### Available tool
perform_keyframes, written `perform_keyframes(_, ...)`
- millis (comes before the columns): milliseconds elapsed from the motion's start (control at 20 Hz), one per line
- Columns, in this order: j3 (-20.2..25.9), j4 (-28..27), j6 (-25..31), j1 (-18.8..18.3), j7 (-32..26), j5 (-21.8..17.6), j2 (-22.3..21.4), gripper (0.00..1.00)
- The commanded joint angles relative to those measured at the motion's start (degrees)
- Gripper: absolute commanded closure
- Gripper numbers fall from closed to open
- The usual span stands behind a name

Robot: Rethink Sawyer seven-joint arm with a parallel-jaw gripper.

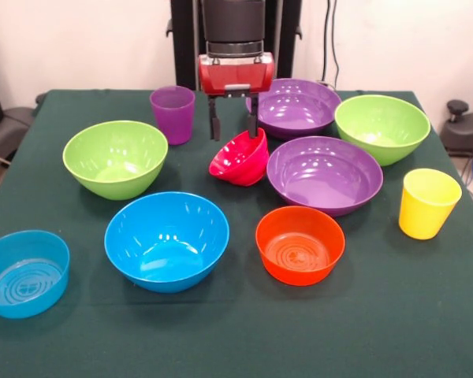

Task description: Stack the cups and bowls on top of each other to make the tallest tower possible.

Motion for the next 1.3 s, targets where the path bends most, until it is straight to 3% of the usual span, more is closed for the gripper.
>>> perform_keyframes(50, 1.0, 2.6, 6.9, 3.5, 9.9, 3.4, -1.6, 0.0)
perform_keyframes(600, -1.2, 3.1, 5.9, 7.2, 11.2, 6.2, -2.0, 0.0)
perform_keyframes(1300, -1.8, 2.2, 1.0, 7.0, 12.7, 3.5, 2.3, 0.0)
